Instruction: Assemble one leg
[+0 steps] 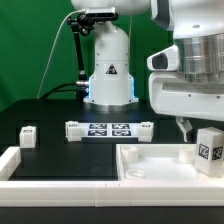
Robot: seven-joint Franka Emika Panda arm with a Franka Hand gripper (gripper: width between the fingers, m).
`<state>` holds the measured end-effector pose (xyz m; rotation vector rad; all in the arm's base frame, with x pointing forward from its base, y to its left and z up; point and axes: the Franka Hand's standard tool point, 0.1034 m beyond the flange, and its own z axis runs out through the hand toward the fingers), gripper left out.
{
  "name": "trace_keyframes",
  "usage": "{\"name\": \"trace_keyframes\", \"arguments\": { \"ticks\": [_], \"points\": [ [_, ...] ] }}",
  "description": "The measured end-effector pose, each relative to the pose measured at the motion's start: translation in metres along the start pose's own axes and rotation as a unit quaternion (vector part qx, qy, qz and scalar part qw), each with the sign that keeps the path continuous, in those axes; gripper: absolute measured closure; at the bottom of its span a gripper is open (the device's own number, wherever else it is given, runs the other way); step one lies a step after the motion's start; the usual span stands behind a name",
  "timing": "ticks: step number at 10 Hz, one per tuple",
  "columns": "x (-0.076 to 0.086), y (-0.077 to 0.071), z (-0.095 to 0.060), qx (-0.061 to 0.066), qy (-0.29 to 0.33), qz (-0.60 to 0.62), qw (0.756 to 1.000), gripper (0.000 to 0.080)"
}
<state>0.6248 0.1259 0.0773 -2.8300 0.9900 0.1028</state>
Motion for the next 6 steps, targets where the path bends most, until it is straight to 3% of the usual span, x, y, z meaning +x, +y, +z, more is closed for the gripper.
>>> {"name": "trace_keyframes", "arguments": {
  "ticks": [3, 6],
  "points": [
    [-0.0009, -0.0029, -0.0018, -0.022, 0.013, -0.173, 0.985, 0.0150],
    [0.0038, -0.0040, -0.0010, -0.025, 0.033, -0.333, 0.942, 0.0150]
  ]
}}
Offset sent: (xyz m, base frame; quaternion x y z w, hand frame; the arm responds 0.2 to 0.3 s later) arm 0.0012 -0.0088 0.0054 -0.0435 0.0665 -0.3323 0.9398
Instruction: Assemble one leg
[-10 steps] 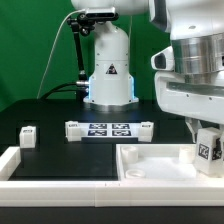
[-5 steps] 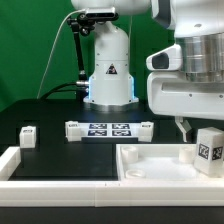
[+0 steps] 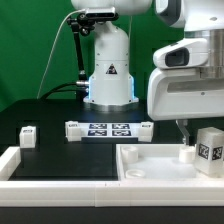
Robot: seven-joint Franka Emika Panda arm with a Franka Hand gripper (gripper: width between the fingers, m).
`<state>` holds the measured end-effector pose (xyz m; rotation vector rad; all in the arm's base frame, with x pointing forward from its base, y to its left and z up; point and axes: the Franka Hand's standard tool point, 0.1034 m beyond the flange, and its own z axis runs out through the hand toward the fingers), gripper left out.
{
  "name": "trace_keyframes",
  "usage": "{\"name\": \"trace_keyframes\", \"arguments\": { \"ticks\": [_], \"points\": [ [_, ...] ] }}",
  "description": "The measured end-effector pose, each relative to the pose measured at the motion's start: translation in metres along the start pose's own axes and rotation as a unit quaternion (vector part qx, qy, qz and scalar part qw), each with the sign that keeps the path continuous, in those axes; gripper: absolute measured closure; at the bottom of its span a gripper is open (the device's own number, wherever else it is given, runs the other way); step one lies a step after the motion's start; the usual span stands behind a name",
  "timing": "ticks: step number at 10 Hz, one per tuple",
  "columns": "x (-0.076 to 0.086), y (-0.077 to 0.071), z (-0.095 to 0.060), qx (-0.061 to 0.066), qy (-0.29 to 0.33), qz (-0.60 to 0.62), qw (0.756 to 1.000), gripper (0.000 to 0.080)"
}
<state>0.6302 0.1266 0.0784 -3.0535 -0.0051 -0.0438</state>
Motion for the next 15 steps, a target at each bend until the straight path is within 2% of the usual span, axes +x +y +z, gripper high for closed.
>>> {"name": "trace_keyframes", "arguments": {
  "ticks": [3, 5, 6, 7, 8, 9, 12, 13, 15],
  "points": [
    [0.0005, 0.0028, 0.0010, -0.001, 0.003, -0.140, 0.990, 0.0150],
    [0.0003, 0.0025, 0.0013, -0.001, 0.002, -0.152, 0.988, 0.0150],
    [0.0003, 0.0026, 0.0015, -0.001, 0.002, -0.152, 0.988, 0.0253],
    [0.0002, 0.0026, 0.0016, -0.001, 0.002, -0.152, 0.988, 0.0388],
    [0.0009, 0.0040, 0.0013, -0.002, 0.003, -0.152, 0.988, 0.0388],
    [0.0009, 0.0052, 0.0016, -0.002, 0.003, -0.144, 0.990, 0.0507],
    [0.0008, 0.0062, 0.0019, -0.001, -0.001, -0.100, 0.995, 0.0507],
    [0.0008, 0.0087, 0.0022, 0.003, -0.001, -0.017, 1.000, 0.0507],
    [0.0009, 0.0120, 0.0030, 0.005, -0.001, 0.112, 0.994, 0.0507]
  ]
}}
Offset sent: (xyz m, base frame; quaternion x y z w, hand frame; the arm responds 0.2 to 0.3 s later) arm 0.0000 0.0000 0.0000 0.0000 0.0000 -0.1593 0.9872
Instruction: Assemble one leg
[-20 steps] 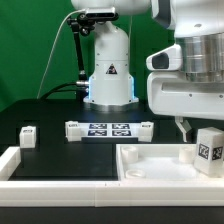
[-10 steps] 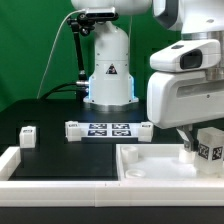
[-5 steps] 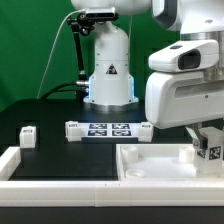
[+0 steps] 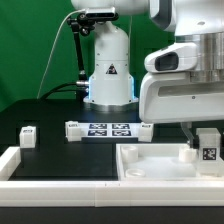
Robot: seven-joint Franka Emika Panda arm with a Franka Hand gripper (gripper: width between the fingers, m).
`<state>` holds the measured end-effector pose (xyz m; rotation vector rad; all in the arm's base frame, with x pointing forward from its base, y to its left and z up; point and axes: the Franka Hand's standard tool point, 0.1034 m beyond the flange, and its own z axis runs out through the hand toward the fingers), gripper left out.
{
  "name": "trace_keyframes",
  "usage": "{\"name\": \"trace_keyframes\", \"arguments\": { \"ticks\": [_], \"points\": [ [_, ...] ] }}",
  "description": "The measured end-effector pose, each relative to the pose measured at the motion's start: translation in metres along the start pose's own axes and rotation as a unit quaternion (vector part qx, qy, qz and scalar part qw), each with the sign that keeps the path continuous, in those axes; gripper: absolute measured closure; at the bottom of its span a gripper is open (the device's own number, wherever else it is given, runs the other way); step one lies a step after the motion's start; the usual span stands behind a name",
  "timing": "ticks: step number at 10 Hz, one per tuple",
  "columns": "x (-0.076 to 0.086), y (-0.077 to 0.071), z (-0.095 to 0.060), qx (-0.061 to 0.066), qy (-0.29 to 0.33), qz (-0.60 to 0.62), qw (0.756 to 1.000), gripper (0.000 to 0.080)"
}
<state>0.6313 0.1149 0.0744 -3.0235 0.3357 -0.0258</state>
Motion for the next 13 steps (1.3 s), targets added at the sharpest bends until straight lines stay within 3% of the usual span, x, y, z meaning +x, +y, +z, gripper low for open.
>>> {"name": "trace_keyframes", "arguments": {
  "ticks": [2, 3, 7, 11, 12, 13],
  "points": [
    [0.0018, 0.0036, 0.0004, 0.011, 0.000, 0.124, 0.992, 0.0507],
    [0.0027, 0.0055, 0.0004, 0.016, 0.003, 0.220, 0.975, 0.0507],
    [-0.0002, 0.0076, 0.0009, 0.010, 0.000, 0.433, 0.901, 0.0506],
    [-0.0035, 0.0065, 0.0011, 0.015, -0.020, 0.551, 0.834, 0.0506],
    [-0.0041, 0.0055, 0.0015, 0.016, -0.022, 0.563, 0.826, 0.0505],
    [-0.0043, 0.0055, 0.0019, 0.016, -0.022, 0.549, 0.836, 0.0505]
  ]
}}
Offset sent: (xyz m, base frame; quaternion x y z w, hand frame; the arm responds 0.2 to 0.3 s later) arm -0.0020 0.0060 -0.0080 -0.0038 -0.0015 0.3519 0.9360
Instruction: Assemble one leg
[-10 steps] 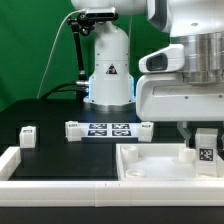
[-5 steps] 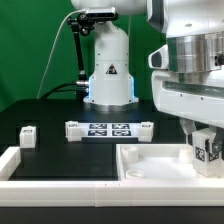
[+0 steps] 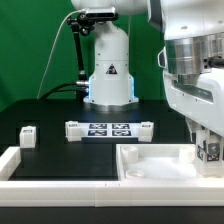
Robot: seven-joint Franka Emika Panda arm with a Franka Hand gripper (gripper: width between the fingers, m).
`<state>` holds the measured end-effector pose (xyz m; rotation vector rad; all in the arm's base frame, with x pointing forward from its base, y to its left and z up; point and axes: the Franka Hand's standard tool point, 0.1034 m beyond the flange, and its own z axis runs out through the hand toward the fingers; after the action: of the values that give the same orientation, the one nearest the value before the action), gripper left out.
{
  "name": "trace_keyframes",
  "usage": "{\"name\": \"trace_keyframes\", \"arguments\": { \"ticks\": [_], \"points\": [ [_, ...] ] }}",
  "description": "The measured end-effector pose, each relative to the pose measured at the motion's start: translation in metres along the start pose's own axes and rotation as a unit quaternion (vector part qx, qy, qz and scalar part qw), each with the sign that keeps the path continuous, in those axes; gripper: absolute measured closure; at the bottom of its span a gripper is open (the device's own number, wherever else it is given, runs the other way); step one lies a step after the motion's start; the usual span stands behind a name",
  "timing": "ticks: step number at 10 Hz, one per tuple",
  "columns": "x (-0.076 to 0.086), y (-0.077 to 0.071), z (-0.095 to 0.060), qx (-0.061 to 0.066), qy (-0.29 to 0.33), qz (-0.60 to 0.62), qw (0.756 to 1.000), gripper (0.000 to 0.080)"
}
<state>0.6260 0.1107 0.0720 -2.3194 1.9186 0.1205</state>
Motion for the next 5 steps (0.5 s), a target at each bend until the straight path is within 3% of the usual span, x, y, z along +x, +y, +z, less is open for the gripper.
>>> {"name": "trace_keyframes", "arguments": {
  "ticks": [1, 2, 3, 5],
  "points": [
    [-0.0001, 0.0002, 0.0005, 0.000, 0.000, -0.023, 1.000, 0.0277],
    [0.0001, 0.0001, 0.0010, -0.001, 0.000, -0.038, 0.999, 0.0277],
    [-0.0010, 0.0013, 0.0013, -0.006, -0.001, -0.067, 0.998, 0.0177],
    [-0.0040, 0.0025, 0.0009, -0.015, -0.004, -0.186, 0.982, 0.0158]
  ]
}}
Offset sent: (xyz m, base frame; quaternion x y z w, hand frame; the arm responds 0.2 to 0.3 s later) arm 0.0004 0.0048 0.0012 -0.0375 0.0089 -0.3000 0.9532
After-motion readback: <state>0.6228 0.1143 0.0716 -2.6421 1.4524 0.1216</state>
